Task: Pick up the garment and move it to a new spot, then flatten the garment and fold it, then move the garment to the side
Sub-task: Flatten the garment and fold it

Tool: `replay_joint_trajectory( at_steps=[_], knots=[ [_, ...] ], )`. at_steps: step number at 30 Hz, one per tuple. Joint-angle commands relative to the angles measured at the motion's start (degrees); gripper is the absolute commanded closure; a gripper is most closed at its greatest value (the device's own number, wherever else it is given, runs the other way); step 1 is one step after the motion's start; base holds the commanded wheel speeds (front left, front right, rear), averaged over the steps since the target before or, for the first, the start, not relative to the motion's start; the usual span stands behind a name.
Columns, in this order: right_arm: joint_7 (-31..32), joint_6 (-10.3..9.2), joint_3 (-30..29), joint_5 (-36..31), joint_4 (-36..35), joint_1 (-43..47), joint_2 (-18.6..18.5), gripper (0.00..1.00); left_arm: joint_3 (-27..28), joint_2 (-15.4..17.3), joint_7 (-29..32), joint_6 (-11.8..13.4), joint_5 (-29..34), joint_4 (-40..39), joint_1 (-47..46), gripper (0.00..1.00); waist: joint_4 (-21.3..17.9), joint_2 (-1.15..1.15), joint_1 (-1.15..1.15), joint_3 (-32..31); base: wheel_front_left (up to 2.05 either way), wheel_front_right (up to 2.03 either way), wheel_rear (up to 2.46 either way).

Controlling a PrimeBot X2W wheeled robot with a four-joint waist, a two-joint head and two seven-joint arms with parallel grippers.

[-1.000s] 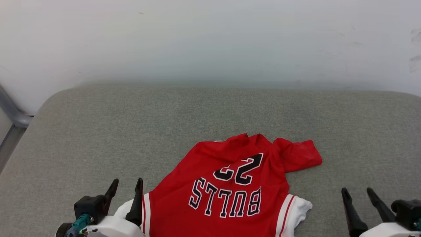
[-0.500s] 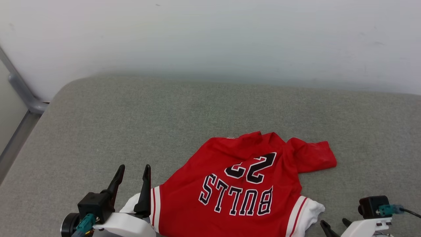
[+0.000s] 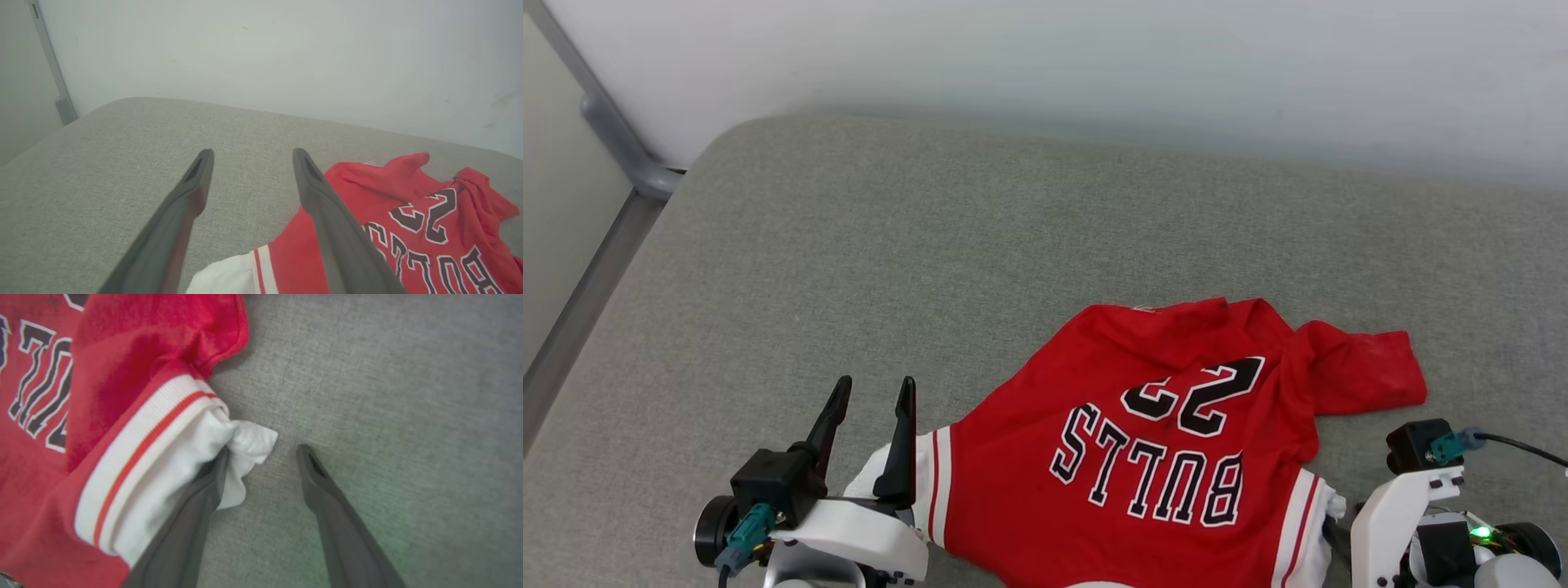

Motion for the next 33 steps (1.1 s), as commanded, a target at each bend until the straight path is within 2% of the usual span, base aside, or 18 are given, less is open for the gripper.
replay_joint_trajectory(
  at_steps=[1,6,12,16,22,26,33],
  knots=[
    [1.64,0.1,1.92,1.15,2.61,1.47,1.35,1.0,0.25,-0.11,-0.24,-0.18,0.33,0.35,-0.49,0.0,0.42,0.0,0.0,0.32,0.0,0.0,0.0],
    [0.13,-0.01,0.06,0.85,-1.68,0.47,-0.69,1.0,1.06,-0.11,-0.42,-0.2,0.61,1.5,0.88,0.0,-1.06,0.0,0.0,-1.53,0.0,0.0,0.0],
    [0.56,-0.01,-4.81,-1.44,-8.59,-0.5,-2.44,1.0,1.09,0.28,-0.48,0.03,0.86,1.47,2.29,0.0,-3.85,0.0,0.0,-4.4,0.0,0.0,0.0],
    [3.01,-0.01,-9.64,-2.94,-13.57,0.31,-3.93,1.0,0.69,0.54,-0.3,0.0,0.98,1.21,2.79,0.0,-5.25,0.0,0.0,-5.44,0.0,0.0,0.0],
    [6.61,-0.01,-19.53,-5.97,-18.31,3.23,-3.57,1.0,0.41,0.76,0.16,0.16,0.83,0.97,3.41,0.0,-6.26,0.0,0.0,-5.66,0.0,0.0,0.0],
    [5.19,-0.01,-24.29,-6.44,-15.75,4.4,-1.86,1.0,0.48,0.84,0.32,0.35,0.41,1.26,3.35,0.0,-6.52,0.0,0.0,-4.73,0.0,0.0,0.0],
    [-4.86,-0.01,-27.02,-7.0,-6.68,1.75,1.43,1.0,0.18,1.12,0.49,-0.13,0.41,1.93,2.05,0.0,-6.02,0.0,0.0,-2.69,0.0,0.0,0.0]
  ],
)
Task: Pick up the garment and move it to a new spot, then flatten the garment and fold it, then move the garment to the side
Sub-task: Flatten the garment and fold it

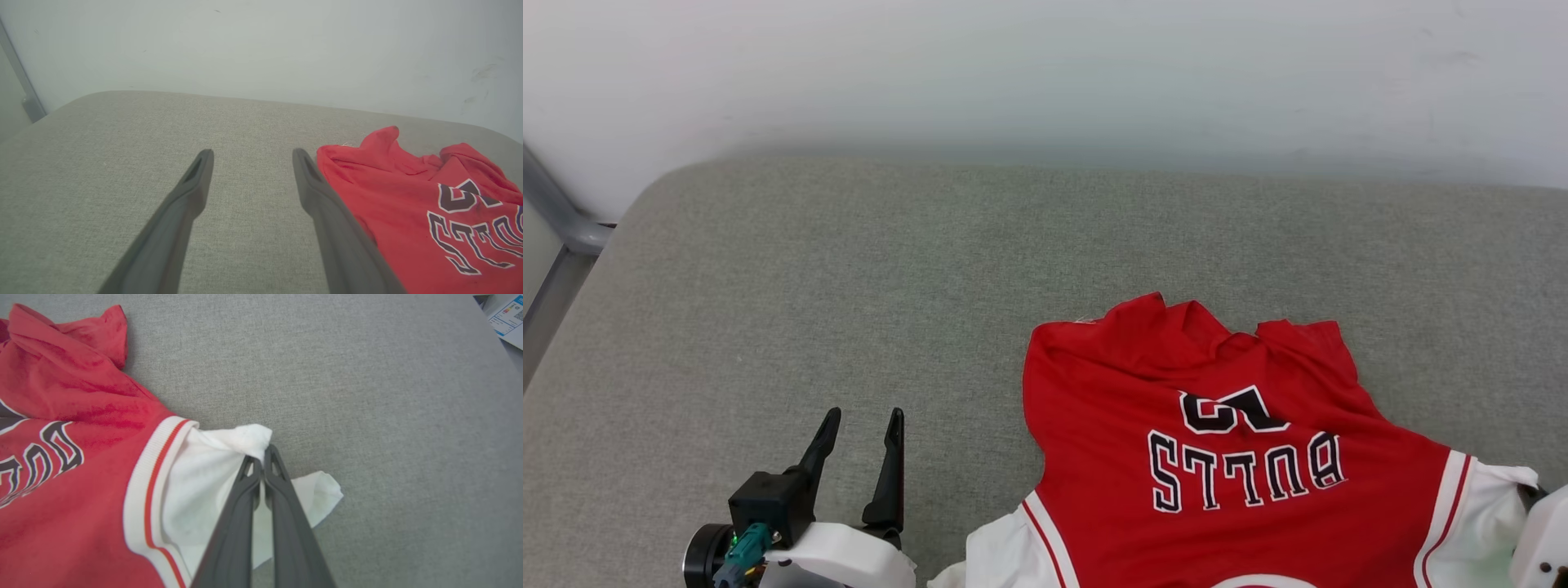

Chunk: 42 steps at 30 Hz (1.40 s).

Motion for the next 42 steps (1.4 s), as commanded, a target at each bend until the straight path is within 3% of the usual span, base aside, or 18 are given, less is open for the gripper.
replay_joint_trajectory(
  at_steps=[1,3,4,5,6,14,21,35,39,42],
  knots=[
    [-1.32,-0.04,-0.18,0.11,0.82,-1.21,0.58,1.0,0.09,0.18,0.03,-0.28,0.06,0.07,-0.51,0.0,0.17,0.0,0.0,0.29,0.0,0.0,0.0],
    [-3.85,-0.04,0.05,-0.34,2.52,-1.76,0.72,1.0,0.14,0.25,0.01,-0.19,-0.03,0.23,-0.66,0.0,0.32,0.0,0.0,0.53,0.0,0.0,0.0],
    [-5.15,-0.04,-0.01,-0.1,3.16,-2.15,1.02,0.87,0.12,0.23,-0.01,-0.24,-0.09,0.29,-0.75,0.0,0.42,0.0,0.0,0.57,0.0,0.0,0.0],
    [-6.45,-0.04,0.05,-0.28,3.66,-2.29,1.14,0.54,0.13,0.24,-0.02,-0.26,-0.19,0.4,-0.79,0.0,0.5,0.0,0.0,0.55,0.0,0.0,0.0],
    [-7.96,-0.04,-0.02,-0.55,4.01,-2.32,1.22,0.0,0.18,0.23,-0.05,-0.21,-0.3,0.52,-0.76,0.0,0.57,0.0,0.0,0.42,0.0,0.0,0.0],
    [-22.12,-0.03,-0.83,-3.34,1.96,-0.88,3.14,0.0,0.6,0.75,0.1,0.39,-1.04,1.17,1.3,0.0,0.41,0.0,0.0,-2.48,0.0,0.0,0.0],
    [-31.19,-0.03,3.55,-5.54,-5.39,2.74,5.81,0.0,1.06,1.74,0.95,1.27,-1.55,0.89,2.9,0.0,-0.15,0.0,0.0,-5.1,0.0,0.0,0.0],
    [-30.68,-0.03,14.07,-6.09,-20.68,13.69,8.97,0.0,1.8,4.37,3.72,2.88,-1.35,0.48,3.39,0.0,-2.72,0.0,0.0,-7.13,0.0,0.0,0.0],
    [-29.52,-0.03,15.41,-4.51,-23.1,15.84,8.98,0.0,0.56,6.15,8.8,1.28,-2.05,-0.34,1.4,0.0,-3.55,0.0,0.0,-6.89,0.0,0.0,0.0],
    [-28.92,-0.03,16.01,-3.94,-24.38,16.18,8.99,0.0,-1.38,7.94,16.62,-1.2,-3.52,-1.04,-0.78,0.0,-4.16,0.0,0.0,-6.31,0.0,0.0,0.0]
  ],
)
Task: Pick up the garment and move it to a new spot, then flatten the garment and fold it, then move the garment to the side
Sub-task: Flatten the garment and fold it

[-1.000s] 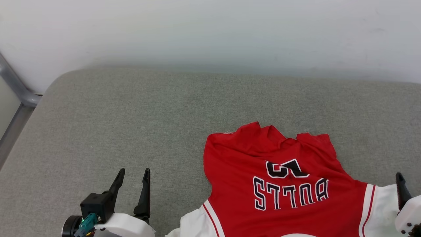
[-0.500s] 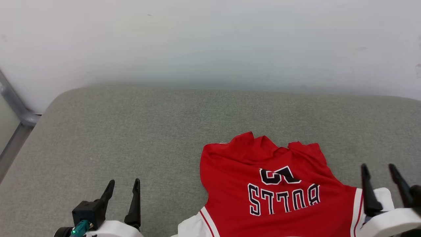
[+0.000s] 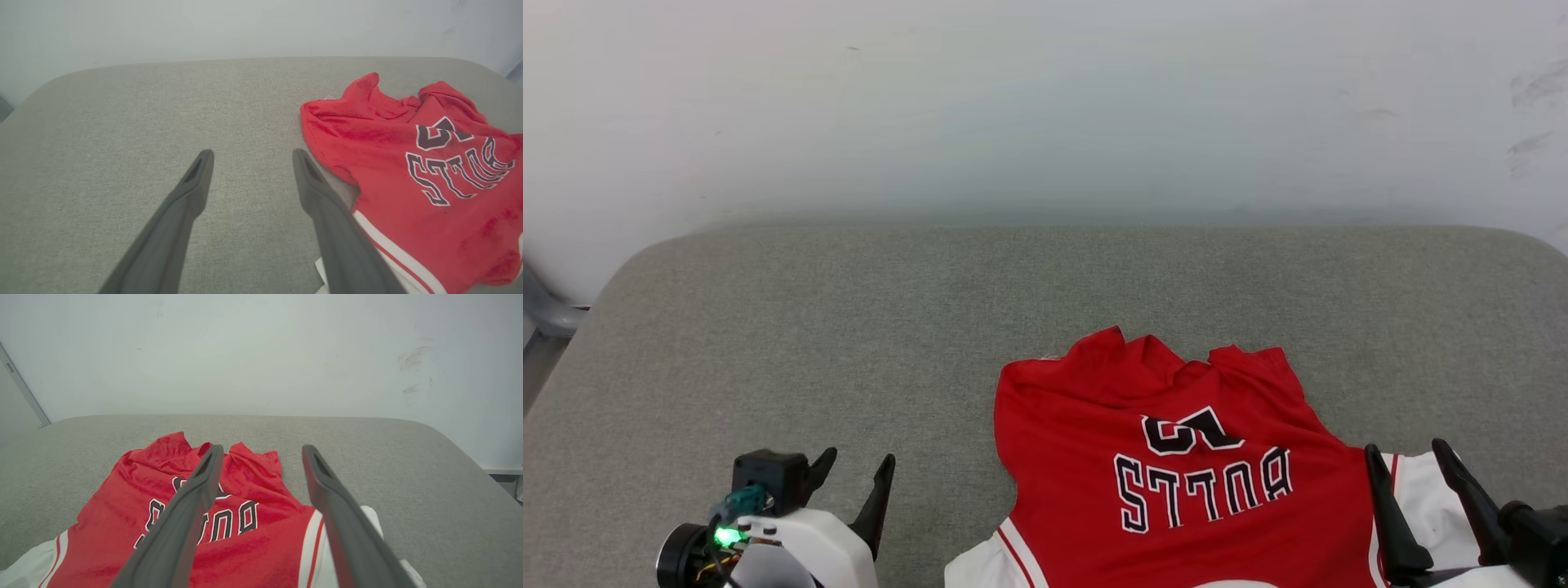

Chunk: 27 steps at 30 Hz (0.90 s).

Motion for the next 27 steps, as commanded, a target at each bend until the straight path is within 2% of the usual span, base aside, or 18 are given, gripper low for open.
replay_joint_trajectory(
  at_steps=[1,5,8,13,17,25,26,27],
  knots=[
    [0.3,-0.02,0.2,0.21,-0.5,0.24,0.12,0.0,-0.88,1.01,4.15,-1.31,-1.19,-0.1,-1.62,0.0,-0.49,0.0,0.0,0.55,0.0,0.0,0.0],
    [0.76,-0.02,0.16,0.73,-0.6,-0.56,0.12,0.0,-4.48,2.6,16.08,-4.2,-3.56,-1.01,-3.95,0.0,-1.35,0.0,0.0,1.59,0.0,0.0,0.0],
    [0.72,-0.02,0.15,1.08,-0.22,-1.1,0.12,0.0,-7.43,3.69,24.56,-5.43,-4.89,-1.23,-4.3,0.0,-2.02,0.0,0.0,2.4,0.0,0.0,0.0],
    [-0.03,-0.02,0.0,1.48,0.05,-2.16,0.12,0.0,-12.45,3.85,34.94,-7.64,-6.82,-2.25,-3.86,0.0,-3.04,0.0,0.0,4.64,0.0,0.0,0.0],
    [-0.69,-0.02,-0.19,2.06,0.65,-3.03,0.11,0.0,-14.81,4.2,38.76,-8.17,-6.4,-1.14,-4.29,0.0,-3.52,0.0,0.0,6.5,0.0,0.0,0.0],
    [-1.52,-0.02,-0.21,2.52,2.01,-4.55,0.12,0.0,-18.07,2.47,41.56,-8.39,-5.46,4.64,-4.82,0.0,-3.8,0.0,0.0,8.11,0.0,0.0,0.0],
    [-1.55,-0.02,-0.27,2.54,2.19,-4.64,0.12,0.0,-18.53,2.21,41.76,-8.56,-5.42,5.44,-4.7,0.24,-3.81,0.0,0.0,8.11,0.0,0.0,0.0],
    [-1.59,-0.02,-0.43,2.5,2.35,-4.75,0.12,0.0,-19.0,1.77,41.92,-8.74,-5.44,6.12,-4.69,0.65,-3.75,0.0,0.0,8.04,0.0,0.0,0.0]
  ],
)
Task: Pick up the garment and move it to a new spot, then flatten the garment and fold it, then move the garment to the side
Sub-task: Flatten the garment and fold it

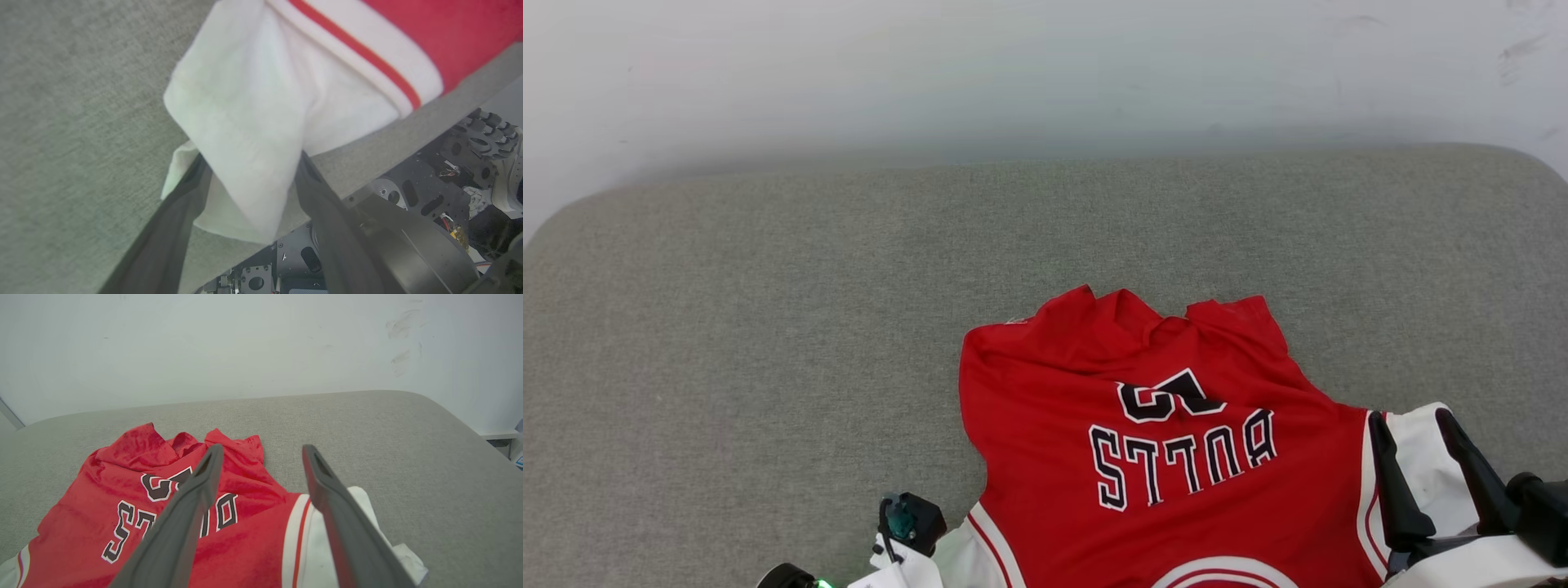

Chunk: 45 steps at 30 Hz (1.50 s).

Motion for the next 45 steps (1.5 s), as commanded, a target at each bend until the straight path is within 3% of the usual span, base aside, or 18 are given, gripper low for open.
replay_joint_trajectory(
  at_steps=[1,2,6,14,20,26,31,37,44,45],
  knots=[
    [-0.33,-0.02,-0.13,-0.03,0.12,-0.62,0.08,0.0,-1.97,-1.0,0.8,-0.41,0.05,2.81,1.6,0.86,0.09,0.0,0.0,-0.12,0.0,0.0,0.0],
    [-0.3,-0.02,-0.19,0.02,0.26,-0.67,0.08,0.0,-2.27,-1.41,0.25,-0.6,0.15,3.23,1.51,1.0,0.15,0.0,0.0,-0.27,0.0,0.0,0.0],
    [0.21,-0.02,-1.03,0.56,0.88,-0.07,0.09,0.0,-1.48,-2.57,-3.4,-0.74,0.25,3.58,1.39,1.0,0.76,0.0,0.0,-1.58,0.0,0.0,0.0],
    [3.55,-0.02,-5.88,2.88,4.59,1.5,0.08,0.0,4.0,-1.85,-13.52,2.97,1.22,-0.62,1.16,1.0,2.45,0.0,0.0,-4.4,0.0,0.0,0.0],
    [10.37,-0.02,-13.24,5.45,11.59,2.21,-0.84,0.0,6.71,-1.14,-17.43,5.72,1.41,-5.15,2.71,1.0,3.33,0.0,0.0,-5.51,0.0,0.0,0.0],
    [19.44,-0.02,-16.52,8.32,19.59,0.21,-4.89,0.0,7.65,-0.68,-18.43,7.1,1.22,-8.5,3.95,1.0,3.7,0.0,0.0,-5.67,0.0,0.0,0.0],
    [26.09,-0.02,-14.96,9.94,24.76,-4.15,-8.26,0.0,7.57,-0.33,-18.45,7.22,1.61,-10.33,3.25,1.0,3.89,0.0,0.0,-4.05,0.0,0.0,0.0],
    [28.62,-0.02,-11.17,10.48,29.84,-9.9,-11.32,0.0,7.23,-0.57,-18.72,6.73,1.84,-11.35,1.88,1.0,4.5,0.0,0.0,-1.29,0.0,0.0,0.0],
    [32.74,0.07,-4.82,12.59,36.3,-11.06,-11.36,0.0,6.98,-0.9,-19.29,6.15,1.32,-11.01,1.32,1.0,5.39,0.0,0.0,0.24,0.0,0.0,0.0],
    [33.53,0.09,-4.17,13.2,37.14,-10.95,-11.05,0.19,6.97,-0.91,-19.32,6.09,1.26,-10.9,1.29,1.0,5.46,0.0,0.0,0.33,0.0,0.0,0.0]
  ],
)
